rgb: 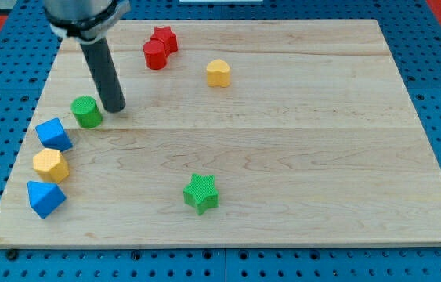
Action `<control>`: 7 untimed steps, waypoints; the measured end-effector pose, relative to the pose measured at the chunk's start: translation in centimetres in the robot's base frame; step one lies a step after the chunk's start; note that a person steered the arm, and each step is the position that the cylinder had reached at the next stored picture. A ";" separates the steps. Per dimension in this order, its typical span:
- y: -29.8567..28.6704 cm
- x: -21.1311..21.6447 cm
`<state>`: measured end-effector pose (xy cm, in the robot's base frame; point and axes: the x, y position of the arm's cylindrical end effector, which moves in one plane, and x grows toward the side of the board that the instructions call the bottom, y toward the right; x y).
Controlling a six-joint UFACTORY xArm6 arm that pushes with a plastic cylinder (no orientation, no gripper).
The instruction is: Push the red blocks right to the triangle
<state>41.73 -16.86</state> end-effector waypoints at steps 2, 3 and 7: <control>-2.8 -2.4; 6.6 -4.1; 7.8 -19.6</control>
<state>22.13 -9.07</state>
